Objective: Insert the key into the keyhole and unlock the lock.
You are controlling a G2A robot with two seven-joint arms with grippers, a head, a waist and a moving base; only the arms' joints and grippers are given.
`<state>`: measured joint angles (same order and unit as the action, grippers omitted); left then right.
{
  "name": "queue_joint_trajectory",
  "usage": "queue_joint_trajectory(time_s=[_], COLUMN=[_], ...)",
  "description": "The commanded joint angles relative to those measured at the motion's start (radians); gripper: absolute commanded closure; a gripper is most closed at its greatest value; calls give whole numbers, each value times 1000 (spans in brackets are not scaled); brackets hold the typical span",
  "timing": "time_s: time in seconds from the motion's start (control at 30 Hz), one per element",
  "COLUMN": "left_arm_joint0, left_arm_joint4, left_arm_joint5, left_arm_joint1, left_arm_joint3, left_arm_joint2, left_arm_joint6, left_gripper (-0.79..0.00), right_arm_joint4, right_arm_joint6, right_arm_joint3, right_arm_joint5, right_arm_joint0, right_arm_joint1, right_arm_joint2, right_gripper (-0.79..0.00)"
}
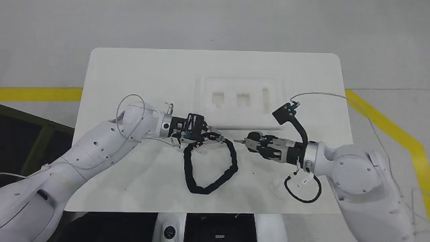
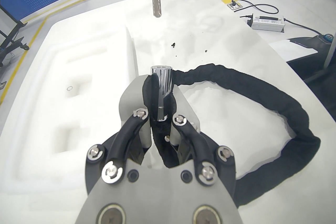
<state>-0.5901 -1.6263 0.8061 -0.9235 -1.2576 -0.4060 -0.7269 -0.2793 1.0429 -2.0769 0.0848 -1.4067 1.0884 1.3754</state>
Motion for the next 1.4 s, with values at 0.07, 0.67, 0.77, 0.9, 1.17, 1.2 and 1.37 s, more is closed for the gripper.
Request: queue_joint_trajectory(time_s=[0.07,0.67,0.77,0.9,1.17,1.2,1.37], left_arm_joint0=[-9,-77,-77,-77,-77,-77,-77], left_arm_joint4=[25,88,88,88,88,88,88], left_arm_joint5=[-22,-54,-54,-54,-54,-54,-54], left_arm_joint1=[-13,-24,-24,-24,-24,-24,-24], left_arm_joint3=[13,-24,-24,-24,-24,-24,-24], left_arm_joint2=[-11,-85,-85,-85,-85,-85,-85], left_arm_joint6=[31,172,172,172,172,172,172], left_gripper=[0,0,0,0,0,0,0], right_arm_joint4=[-4,-41,-39,-36,-37,-37,-37], right_arm_joint6=[-12,-89,-99,-109,-112,-114,-117], right_arm_joint3=[-2,35,46,60,86,88,91], right_arm_joint5=[-34,-169,-184,-199,-224,-226,-230], right_arm_joint0=[17,66,78,101,135,137,138], right_arm_joint1=[1,3,5,7,10,10,9], right_arm_joint2=[-32,-102,-117,-135,-166,-167,-172], right_gripper=[0,0,0,0,0,0,0])
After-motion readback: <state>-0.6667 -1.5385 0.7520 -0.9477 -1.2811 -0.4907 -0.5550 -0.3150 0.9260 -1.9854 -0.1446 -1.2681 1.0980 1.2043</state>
